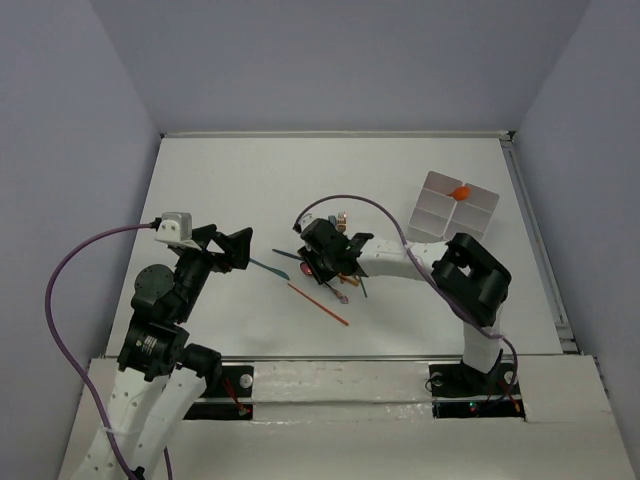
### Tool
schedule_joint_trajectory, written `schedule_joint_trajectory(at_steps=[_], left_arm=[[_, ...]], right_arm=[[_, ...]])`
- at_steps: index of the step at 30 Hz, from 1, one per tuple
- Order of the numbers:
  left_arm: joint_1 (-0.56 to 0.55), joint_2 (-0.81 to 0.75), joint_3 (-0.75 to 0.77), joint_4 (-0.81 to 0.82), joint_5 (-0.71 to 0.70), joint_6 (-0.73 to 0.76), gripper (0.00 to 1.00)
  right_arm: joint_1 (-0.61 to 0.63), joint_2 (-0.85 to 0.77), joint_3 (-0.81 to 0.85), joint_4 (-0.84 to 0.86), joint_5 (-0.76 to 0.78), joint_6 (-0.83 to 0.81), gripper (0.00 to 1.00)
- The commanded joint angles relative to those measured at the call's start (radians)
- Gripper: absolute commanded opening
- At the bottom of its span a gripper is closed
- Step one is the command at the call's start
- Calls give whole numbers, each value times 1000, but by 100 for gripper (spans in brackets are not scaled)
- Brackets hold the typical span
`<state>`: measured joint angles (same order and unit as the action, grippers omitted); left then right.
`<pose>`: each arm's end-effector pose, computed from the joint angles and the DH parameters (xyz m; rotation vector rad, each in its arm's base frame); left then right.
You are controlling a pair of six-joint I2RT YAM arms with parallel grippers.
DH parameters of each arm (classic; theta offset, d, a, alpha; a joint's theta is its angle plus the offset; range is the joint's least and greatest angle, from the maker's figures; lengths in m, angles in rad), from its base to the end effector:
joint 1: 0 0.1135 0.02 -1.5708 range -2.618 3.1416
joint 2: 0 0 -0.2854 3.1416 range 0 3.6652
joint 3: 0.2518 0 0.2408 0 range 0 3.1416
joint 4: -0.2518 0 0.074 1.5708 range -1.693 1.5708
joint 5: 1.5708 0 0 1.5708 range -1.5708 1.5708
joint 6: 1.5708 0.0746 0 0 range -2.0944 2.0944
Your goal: Sort the eating utensils into containers
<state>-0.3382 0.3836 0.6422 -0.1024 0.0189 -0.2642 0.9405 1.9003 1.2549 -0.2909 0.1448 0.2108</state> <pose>0.1054 -0.0386 0.3611 0.0689 1.4324 -0.5106 0.2576 0.3349 0.1721 -0.8422 2.3731 0.2968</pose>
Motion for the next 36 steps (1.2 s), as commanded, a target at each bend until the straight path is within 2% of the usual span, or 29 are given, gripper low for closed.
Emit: schedule_joint_trajectory(at_steps=[1,9,13,15,22,27,30,32,33,36], left_arm=[[4,-9,36,40,12,6,99],[4,-11,36,41,13,6,99],[4,-11,36,40,15,6,99],[4,-12,36,40,13,6,99],[4,-12,36,41,18,5,99],[4,-15,36,41,19,5,99],[4,-18,36,41,23,5,99],[4,-17,34,43,24,5,99],[4,-20,34,43,24,5,99],[4,-23,36,43,24,6,99]], right_arm=[[15,37,49,-34,-13,4,39],[34,88,77,-47,6,9,35],[43,86,86,-51,35,13,11],[43,57,81,-42,27,16,7],[43,-119,54,28,18,21,7],[23,-242,41,88,159,-11,7],[-99,-340,-15,203,260,-30,7],[-179,-404,-52,269,263,-34,7],[-259,-472,-99,368,278,-43,7],[-366,-558,-164,551,335,-70,7]])
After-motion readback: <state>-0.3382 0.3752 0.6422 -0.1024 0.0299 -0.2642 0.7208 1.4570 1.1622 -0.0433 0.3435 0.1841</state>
